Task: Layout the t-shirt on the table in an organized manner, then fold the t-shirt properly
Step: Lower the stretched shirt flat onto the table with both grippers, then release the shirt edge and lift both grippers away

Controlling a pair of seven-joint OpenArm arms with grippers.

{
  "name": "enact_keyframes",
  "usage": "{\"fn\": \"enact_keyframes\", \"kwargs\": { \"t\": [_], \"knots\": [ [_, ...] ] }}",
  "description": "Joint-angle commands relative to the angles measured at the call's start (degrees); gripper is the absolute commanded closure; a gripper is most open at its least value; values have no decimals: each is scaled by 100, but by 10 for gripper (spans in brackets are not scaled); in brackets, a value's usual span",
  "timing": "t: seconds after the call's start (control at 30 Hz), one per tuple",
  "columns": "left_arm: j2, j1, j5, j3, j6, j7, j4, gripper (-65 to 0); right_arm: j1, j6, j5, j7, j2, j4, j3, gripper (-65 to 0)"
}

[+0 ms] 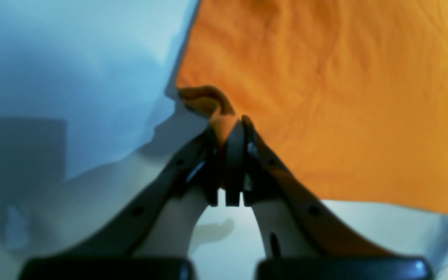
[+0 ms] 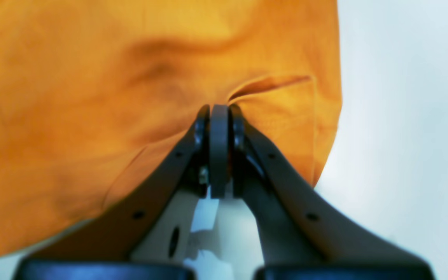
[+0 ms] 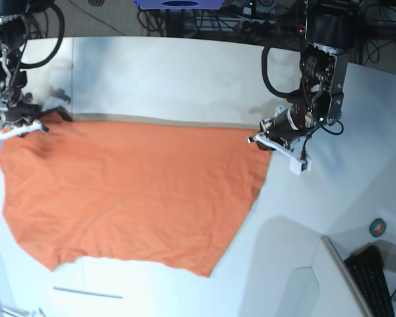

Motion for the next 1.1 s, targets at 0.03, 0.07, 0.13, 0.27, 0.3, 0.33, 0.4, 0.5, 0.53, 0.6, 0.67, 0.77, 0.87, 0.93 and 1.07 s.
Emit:
{"fn": "enact_keyframes", "kwargs": {
  "t": [0.03,0.07,0.13,0.27,0.3,0.33,0.4,0.5,0.53,0.6,0.67,0.77,0.87,0.93,1.07],
  "knots": [
    [-21,46,-46,10,-25,-54,303,0,-26,1,-35,145,137,173,55,0],
    [-30,99,-46,10,-25,-54,382,0,-87,1,-35,145,137,261,55,0],
    [-47,134,-46,10,-25,-46,444,0,-193,1,-35,136,128,472,46,0],
    [-21,134,-257,80,-25,-37,532,0,-386,1,-35,-92,119,1034,55,0],
    [-21,178,-336,80,-25,-37,629,0,-439,1,-35,-154,119,1140,90,0],
    [-21,222,-424,80,-25,-37,804,0,-492,1,-43,-180,137,1245,90,0],
    [-30,284,-512,80,-8,-37,1191,0,-527,1,-43,-189,172,1412,107,0],
    [-47,284,-521,80,1,-37,1754,0,-571,-8,-158,-251,357,1720,186,0],
    [-47,284,-521,80,1,-37,1930,0,-632,-8,-254,-391,357,1834,213,0],
    [-65,319,-477,80,1,-28,2237,0,-782,-8,-474,-611,348,2036,178,0],
    [-179,495,-468,72,10,-28,2299,0,-966,-8,-668,-655,304,2063,169,0],
    [-425,802,-336,89,10,-28,2009,0,-1160,9,-1002,-655,111,2054,178,0],
    [-487,1040,209,89,10,-37,1569,0,-1301,9,-1353,-655,58,2045,169,0],
    [-469,1171,516,80,1,-46,1420,0,-1371,9,-1450,-655,-48,2045,169,0],
    [-469,1532,587,28,1,-46,1657,0,-1529,9,-1485,-655,-118,2072,204,0]
  ]
}}
